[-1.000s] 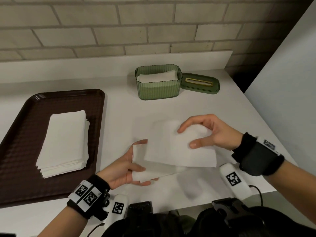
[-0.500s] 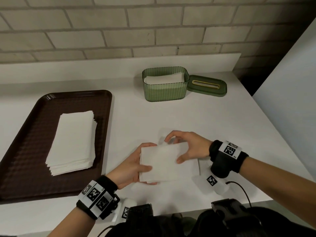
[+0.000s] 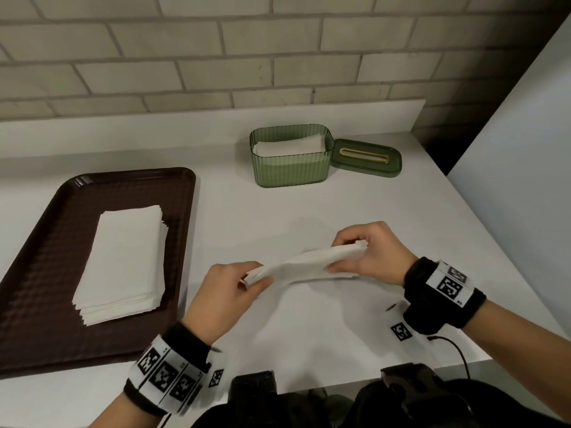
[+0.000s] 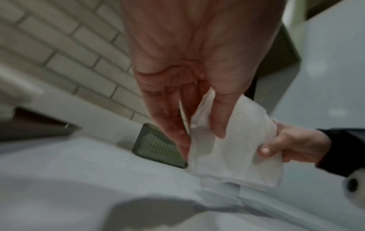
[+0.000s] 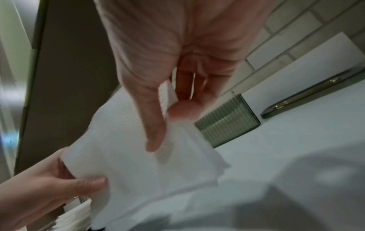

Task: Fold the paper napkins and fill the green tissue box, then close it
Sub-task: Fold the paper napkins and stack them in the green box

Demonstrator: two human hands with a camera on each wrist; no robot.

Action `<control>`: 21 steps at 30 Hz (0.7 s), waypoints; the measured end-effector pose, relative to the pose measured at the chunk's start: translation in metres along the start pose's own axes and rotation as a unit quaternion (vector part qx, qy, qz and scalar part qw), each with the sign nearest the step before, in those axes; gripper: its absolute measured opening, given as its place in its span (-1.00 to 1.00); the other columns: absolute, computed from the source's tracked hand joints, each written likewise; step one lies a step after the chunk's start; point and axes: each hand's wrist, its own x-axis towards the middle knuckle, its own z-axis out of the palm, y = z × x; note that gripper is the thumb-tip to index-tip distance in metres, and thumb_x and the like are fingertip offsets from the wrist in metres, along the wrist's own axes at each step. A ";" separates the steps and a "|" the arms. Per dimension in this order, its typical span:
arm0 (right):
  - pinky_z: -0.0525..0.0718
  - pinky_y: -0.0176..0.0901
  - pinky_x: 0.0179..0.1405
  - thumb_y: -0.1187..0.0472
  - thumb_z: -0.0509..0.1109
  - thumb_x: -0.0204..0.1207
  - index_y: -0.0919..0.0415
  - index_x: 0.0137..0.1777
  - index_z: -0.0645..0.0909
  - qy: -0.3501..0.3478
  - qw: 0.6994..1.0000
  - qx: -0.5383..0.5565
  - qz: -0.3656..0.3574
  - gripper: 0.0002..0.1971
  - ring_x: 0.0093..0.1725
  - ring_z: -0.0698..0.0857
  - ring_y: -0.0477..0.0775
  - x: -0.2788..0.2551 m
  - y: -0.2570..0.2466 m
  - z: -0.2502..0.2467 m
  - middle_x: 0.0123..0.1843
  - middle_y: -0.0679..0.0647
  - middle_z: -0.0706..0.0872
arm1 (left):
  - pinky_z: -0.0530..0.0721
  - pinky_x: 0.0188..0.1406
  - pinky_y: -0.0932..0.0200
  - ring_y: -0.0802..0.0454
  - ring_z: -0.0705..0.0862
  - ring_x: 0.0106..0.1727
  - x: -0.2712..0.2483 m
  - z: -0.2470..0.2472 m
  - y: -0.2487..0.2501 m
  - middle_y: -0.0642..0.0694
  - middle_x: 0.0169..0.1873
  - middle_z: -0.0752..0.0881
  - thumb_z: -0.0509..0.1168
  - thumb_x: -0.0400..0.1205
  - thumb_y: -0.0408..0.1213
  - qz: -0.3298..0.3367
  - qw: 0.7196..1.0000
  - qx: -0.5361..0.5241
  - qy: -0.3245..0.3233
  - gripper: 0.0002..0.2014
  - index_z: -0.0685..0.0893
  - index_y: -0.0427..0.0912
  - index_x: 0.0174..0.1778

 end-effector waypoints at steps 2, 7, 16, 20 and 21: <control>0.53 -0.37 -0.22 0.22 0.70 0.24 0.09 -0.29 0.74 0.039 0.999 -0.001 -0.025 -0.83 -0.27 0.65 -0.05 -0.005 -0.002 0.001 -0.32 -0.04 0.74 | 0.65 -0.28 0.07 0.10 0.67 -0.32 0.004 -0.006 0.006 0.04 -0.36 0.72 0.43 0.54 0.00 0.020 0.999 0.036 0.032 -0.83 0.78 -0.01 -0.22; 0.54 -0.36 -0.10 0.05 0.71 0.18 -0.04 -0.15 0.70 -0.016 0.998 -0.059 0.035 -0.71 -0.12 0.64 -0.13 -0.008 0.016 0.014 -0.18 -0.14 0.71 | 0.49 -0.32 0.37 0.18 0.62 -0.27 0.016 0.003 0.003 0.07 -0.27 0.65 0.57 0.42 -0.19 -0.012 0.998 0.064 -0.011 -0.84 0.80 -0.01 -0.12; 0.61 -0.41 -0.27 0.13 0.67 0.24 -0.06 -0.16 0.69 -0.018 0.997 -0.028 0.068 -0.76 -0.21 0.68 -0.22 -0.005 0.021 0.017 -0.16 -0.15 0.73 | 0.52 -0.36 0.46 0.22 0.65 -0.30 0.031 -0.001 0.004 0.09 -0.27 0.70 0.58 0.39 -0.20 -0.035 0.994 0.090 -0.052 -0.82 0.74 0.00 -0.15; 0.62 -0.27 -0.16 0.13 0.65 0.26 0.03 -0.13 0.73 -0.062 0.992 -0.053 0.095 -0.79 -0.15 0.69 -0.11 -0.008 0.031 0.028 -0.15 -0.06 0.76 | 0.70 -0.38 0.24 0.15 0.75 -0.38 0.029 0.009 0.005 0.00 -0.33 0.75 0.52 0.45 -0.31 -0.069 0.992 0.060 -0.087 -0.92 0.74 -0.11 -0.21; 0.60 -0.33 -0.20 0.16 0.65 0.27 0.00 -0.16 0.72 -0.062 0.992 -0.044 0.103 -0.80 -0.18 0.69 -0.13 -0.006 0.029 0.027 -0.18 -0.07 0.76 | 0.72 -0.41 0.26 0.15 0.76 -0.42 0.032 0.008 0.006 -0.02 -0.33 0.75 0.51 0.47 -0.35 -0.076 0.992 0.046 -0.085 -0.90 0.72 -0.10 -0.25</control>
